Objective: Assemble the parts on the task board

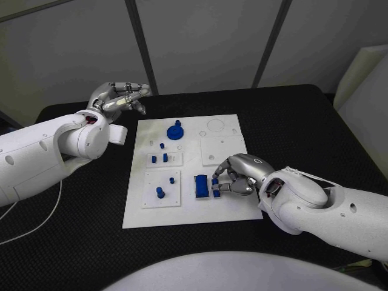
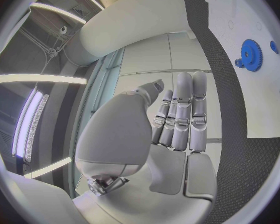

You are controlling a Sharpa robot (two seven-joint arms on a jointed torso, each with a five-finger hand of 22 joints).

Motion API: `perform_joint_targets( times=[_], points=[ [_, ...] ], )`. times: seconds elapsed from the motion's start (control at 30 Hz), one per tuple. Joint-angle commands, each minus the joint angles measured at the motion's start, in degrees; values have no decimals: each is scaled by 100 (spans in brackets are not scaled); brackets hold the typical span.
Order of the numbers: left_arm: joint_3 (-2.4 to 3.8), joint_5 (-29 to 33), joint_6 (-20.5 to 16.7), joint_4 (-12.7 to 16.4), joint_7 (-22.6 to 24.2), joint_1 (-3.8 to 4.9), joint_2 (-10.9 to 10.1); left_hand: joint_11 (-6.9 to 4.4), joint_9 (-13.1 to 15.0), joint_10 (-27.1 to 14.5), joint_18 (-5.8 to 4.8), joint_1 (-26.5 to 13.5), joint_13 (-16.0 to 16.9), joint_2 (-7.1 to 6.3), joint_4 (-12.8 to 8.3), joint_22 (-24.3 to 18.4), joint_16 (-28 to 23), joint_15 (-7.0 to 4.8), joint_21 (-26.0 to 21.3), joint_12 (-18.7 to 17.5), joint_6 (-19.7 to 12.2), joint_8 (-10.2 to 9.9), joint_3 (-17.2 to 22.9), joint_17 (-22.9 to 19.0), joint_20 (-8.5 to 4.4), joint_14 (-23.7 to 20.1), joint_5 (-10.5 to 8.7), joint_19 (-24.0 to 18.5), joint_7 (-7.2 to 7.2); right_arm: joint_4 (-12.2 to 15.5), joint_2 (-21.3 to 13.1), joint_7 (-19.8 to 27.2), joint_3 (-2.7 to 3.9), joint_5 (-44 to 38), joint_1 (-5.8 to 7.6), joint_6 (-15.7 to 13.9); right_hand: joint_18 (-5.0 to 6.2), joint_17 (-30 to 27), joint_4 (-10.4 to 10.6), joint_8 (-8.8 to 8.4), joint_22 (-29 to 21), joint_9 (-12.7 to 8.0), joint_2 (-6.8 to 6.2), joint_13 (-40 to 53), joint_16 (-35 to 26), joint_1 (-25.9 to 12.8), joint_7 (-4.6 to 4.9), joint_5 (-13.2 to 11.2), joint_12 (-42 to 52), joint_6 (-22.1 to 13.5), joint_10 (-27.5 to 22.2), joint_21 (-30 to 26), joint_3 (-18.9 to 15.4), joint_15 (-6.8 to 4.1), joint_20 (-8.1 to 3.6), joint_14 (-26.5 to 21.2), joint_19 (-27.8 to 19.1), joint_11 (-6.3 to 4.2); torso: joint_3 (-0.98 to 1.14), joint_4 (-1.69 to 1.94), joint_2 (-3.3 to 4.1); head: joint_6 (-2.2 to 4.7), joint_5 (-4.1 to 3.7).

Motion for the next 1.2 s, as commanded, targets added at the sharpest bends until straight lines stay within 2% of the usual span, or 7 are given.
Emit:
perform_joint_targets(
  times=[0.03,0.2,0.53,0.8,1.2],
  points=[
    [4,16,34,4,4,9,-3,-1,-6,-35,-67,-20,-6,12,-9,-6,3,6,-27,31,-28,25,-29,-7,21,-25,-22,-34,2,-5,14,150,-13,-24,-13,-132,-5,1258,-48,-94,-2,-36,2,-49,19,68,12,-36,-29,-138,-7,-16,-7,41,43,531,-1,38,1,4,6,7,-1],
    [4,16,31,4,-2,9,-2,-1,-6,-35,-67,-20,-6,12,-9,-6,3,6,-27,31,-28,25,-29,-7,21,-25,-22,-34,2,-16,20,218,-13,131,-14,-231,-4,1257,76,-119,1,-59,27,-48,18,-82,25,-203,-18,-153,-6,-15,-105,60,69,531,0,54,1,0,6,10,6],
    [4,16,34,4,-19,9,-5,1,-6,-38,-67,-22,-6,16,-8,-7,4,7,-27,34,-31,26,-28,-9,21,-25,-22,-34,4,-54,6,259,-13,344,-14,-374,-3,1257,153,-97,2,-58,58,-45,18,-157,34,-200,-7,-106,-4,-14,-166,72,80,531,0,63,1,1,4,-2,6],
    [4,16,42,-3,-26,9,5,1,-6,-38,-67,-22,-6,16,-8,-7,4,7,-27,34,-31,26,-28,-9,21,-25,-22,-34,4,-77,-11,320,-12,445,-14,-556,-5,1265,232,-47,13,-50,152,-36,23,-218,40,-183,15,-9,3,-6,-219,81,91,533,6,70,4,-2,1,-7,5],
    [4,16,49,-8,-34,8,15,1,-6,-38,-67,-22,-6,16,-8,-7,4,7,-27,34,-31,26,-28,-9,21,-25,-22,-34,4,-144,-1,237,-12,466,-14,-388,-1,1276,159,69,9,-23,200,-30,29,-68,5,-206,34,205,5,-12,-244,62,83,535,1,42,2,6,12,-20,7]
  ],
)
